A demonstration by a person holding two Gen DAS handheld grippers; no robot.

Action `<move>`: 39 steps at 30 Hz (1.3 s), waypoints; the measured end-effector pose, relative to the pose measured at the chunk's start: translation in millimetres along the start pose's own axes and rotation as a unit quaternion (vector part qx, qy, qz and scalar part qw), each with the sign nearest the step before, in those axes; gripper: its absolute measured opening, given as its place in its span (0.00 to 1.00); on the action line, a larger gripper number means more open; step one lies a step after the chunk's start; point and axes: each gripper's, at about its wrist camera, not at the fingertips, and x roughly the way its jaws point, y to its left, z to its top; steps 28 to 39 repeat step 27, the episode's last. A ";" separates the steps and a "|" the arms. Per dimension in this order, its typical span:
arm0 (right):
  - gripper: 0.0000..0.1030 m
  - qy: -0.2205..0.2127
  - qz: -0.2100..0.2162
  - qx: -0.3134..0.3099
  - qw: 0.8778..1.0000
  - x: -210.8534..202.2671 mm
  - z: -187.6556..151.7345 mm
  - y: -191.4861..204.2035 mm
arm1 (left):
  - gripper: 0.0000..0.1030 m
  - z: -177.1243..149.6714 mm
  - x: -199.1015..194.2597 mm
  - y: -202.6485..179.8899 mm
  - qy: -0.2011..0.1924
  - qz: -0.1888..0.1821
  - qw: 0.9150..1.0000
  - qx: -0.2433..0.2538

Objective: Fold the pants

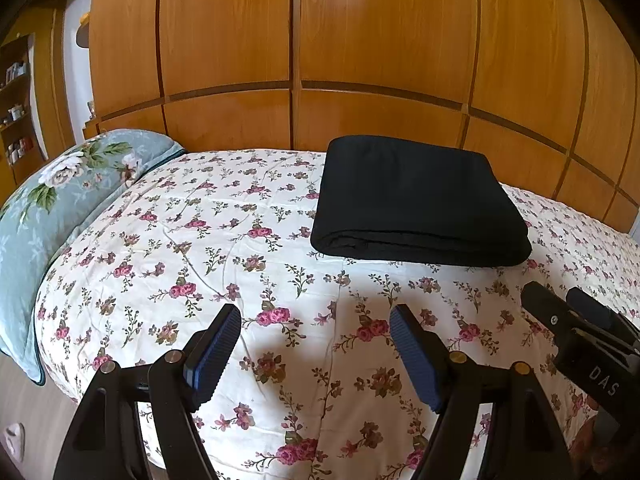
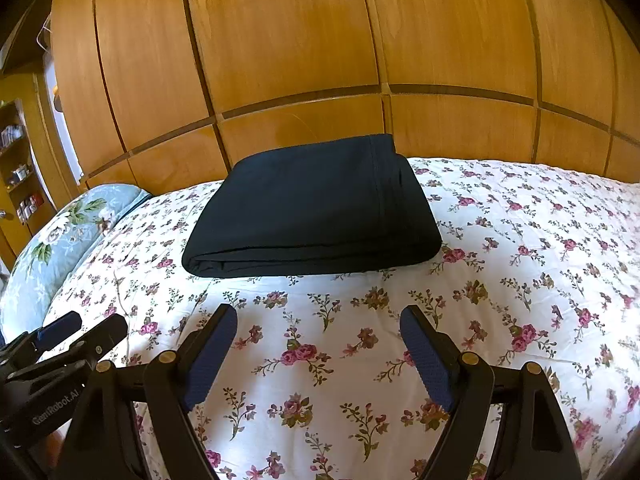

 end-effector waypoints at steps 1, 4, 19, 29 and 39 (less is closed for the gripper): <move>0.81 0.001 0.001 0.000 1.000 0.3 -0.2 -0.1 | 0.76 -0.4 0.6 -0.2 0.001 0.000 1.000 0.001; 0.81 0.002 0.001 0.000 1.000 0.8 -0.4 -0.2 | 0.76 -1.5 1.6 -1.5 0.004 -0.001 1.000 0.004; 0.81 0.008 0.002 0.000 1.000 6.8 -0.7 -0.4 | 0.76 -3.2 9.9 -0.9 0.017 -0.002 1.000 0.005; 0.81 0.017 0.001 0.002 1.000 13.7 -2.6 -2.6 | 0.76 -5.5 19.9 -2.3 0.033 -0.005 0.999 0.008; 0.81 0.017 0.001 0.002 1.000 13.7 -2.6 -2.6 | 0.76 -5.5 19.9 -2.3 0.033 -0.005 0.999 0.008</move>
